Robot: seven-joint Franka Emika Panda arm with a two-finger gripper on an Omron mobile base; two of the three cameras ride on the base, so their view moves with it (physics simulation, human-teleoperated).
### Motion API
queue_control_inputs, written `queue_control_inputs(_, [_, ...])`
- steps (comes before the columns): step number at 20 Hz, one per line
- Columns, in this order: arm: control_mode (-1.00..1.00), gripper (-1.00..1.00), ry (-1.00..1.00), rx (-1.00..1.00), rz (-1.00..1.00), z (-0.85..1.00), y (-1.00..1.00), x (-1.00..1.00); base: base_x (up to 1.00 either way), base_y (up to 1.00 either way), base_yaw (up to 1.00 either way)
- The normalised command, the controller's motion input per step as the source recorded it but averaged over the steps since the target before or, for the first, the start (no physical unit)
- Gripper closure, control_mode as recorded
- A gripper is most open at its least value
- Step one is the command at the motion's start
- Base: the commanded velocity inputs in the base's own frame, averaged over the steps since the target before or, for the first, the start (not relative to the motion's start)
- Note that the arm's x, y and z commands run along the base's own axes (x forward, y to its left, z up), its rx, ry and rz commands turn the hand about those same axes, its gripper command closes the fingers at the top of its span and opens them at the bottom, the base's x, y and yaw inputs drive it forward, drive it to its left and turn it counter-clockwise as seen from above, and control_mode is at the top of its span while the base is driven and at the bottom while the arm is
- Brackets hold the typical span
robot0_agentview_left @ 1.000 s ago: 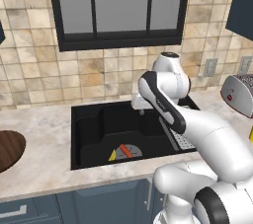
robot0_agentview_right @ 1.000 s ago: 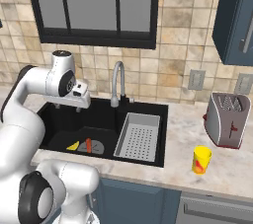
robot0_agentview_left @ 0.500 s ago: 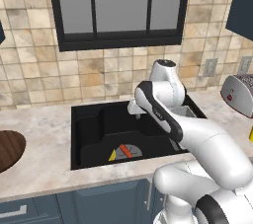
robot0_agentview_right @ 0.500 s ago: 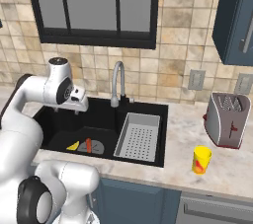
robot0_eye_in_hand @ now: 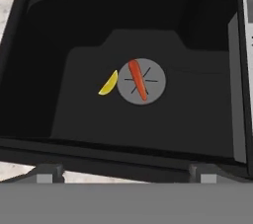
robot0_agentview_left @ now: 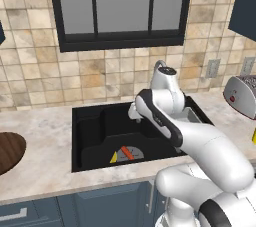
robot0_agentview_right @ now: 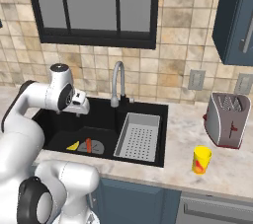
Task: Remove the carrot and lemon wedge from the sink. Then move the bowl and cup from the counter to the sink for washing.
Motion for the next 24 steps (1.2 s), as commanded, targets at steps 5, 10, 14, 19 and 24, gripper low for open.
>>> queue_control_inputs(5, [-1.00,-1.00,0.00,0.00,0.00,-0.13,0.00,0.17,0.00,0.00,0.00])
queue_control_inputs(10, [-1.00,-1.00,0.01,0.00,0.00,-0.14,0.00,0.20,0.00,0.00,0.00])
queue_control_inputs(14, [-1.00,-1.00,0.04,0.00,0.00,-0.14,0.00,0.19,0.00,0.00,0.00])
queue_control_inputs(19, [-1.00,-1.00,0.01,0.00,0.00,-0.14,0.00,0.18,0.00,0.00,0.00])
queue_control_inputs(24, [-1.00,-1.00,0.04,-0.02,0.00,-0.16,0.00,0.15,0.00,0.00,0.00])
